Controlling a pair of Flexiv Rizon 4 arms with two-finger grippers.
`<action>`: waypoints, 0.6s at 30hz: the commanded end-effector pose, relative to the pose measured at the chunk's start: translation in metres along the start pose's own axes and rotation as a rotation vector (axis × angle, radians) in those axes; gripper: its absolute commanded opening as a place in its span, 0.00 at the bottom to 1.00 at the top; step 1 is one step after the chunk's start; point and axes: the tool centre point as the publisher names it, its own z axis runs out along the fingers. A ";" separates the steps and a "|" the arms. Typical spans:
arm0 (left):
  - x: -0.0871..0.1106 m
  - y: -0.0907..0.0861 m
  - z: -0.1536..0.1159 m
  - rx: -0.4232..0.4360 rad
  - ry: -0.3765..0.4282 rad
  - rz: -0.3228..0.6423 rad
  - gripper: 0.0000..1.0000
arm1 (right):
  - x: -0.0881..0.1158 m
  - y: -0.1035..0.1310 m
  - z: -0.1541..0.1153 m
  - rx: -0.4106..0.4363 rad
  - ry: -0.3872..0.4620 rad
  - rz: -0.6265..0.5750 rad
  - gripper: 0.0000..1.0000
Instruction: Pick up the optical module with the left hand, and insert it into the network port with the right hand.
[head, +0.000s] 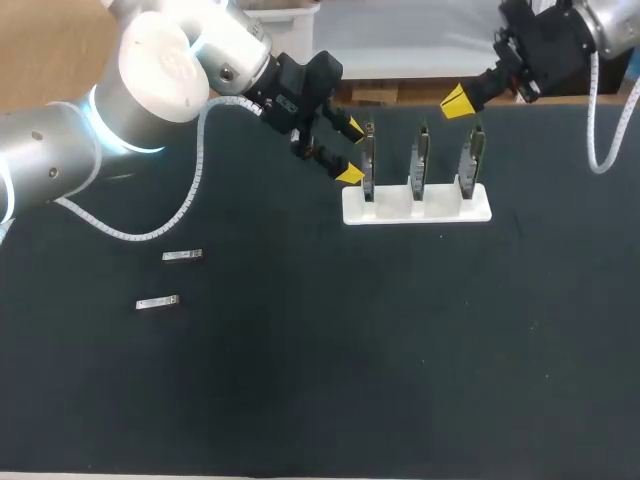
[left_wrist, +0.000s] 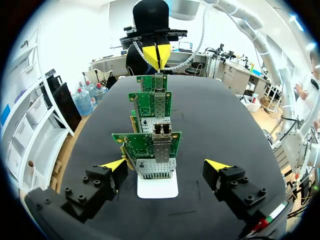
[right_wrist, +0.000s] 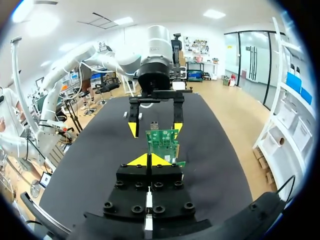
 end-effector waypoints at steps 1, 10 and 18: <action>0.000 0.001 0.000 0.001 0.003 -0.002 1.00 | 0.004 -0.001 0.000 -0.003 -0.004 0.000 0.00; 0.000 0.001 0.000 0.001 0.003 -0.002 1.00 | 0.007 -0.004 -0.003 0.039 -0.007 0.028 0.48; 0.000 0.001 0.000 0.001 0.003 -0.002 1.00 | 0.007 -0.004 -0.003 0.039 -0.007 0.028 1.00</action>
